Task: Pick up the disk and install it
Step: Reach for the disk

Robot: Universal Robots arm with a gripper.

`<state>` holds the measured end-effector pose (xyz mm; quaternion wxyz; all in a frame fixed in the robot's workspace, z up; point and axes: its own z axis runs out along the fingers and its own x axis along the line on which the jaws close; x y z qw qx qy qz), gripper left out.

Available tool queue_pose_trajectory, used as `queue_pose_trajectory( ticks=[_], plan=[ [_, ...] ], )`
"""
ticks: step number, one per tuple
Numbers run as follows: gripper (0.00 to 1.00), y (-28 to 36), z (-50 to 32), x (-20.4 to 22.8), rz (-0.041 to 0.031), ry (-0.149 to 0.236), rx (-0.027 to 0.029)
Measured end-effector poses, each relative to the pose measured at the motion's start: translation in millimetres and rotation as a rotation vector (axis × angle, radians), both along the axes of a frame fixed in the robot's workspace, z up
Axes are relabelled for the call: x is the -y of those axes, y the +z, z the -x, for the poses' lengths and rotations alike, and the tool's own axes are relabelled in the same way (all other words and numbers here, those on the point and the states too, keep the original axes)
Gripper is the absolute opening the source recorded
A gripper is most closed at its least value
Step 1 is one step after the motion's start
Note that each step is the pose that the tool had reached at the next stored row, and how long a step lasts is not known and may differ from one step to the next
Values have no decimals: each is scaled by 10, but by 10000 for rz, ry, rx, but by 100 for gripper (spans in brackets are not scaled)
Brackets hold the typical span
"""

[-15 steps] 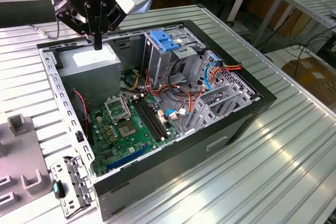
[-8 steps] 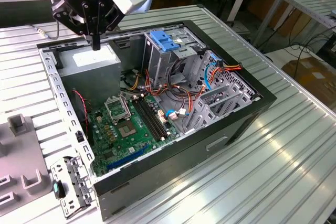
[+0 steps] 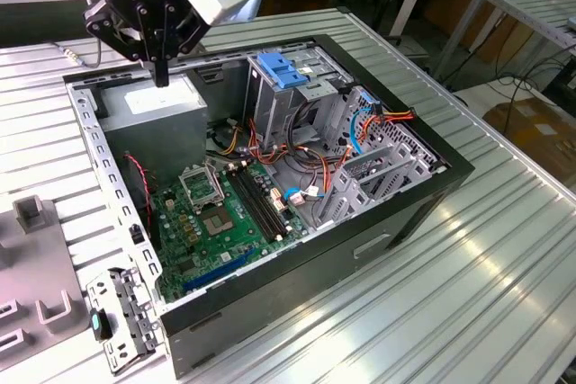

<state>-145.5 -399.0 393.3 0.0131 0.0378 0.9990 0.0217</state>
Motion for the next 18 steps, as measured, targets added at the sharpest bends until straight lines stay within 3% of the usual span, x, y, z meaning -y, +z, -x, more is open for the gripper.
queue_pose_trajectory(
  ticks=[18],
  plan=[
    [11, 0, 92, 0, -1, -1, 0]
  ],
)
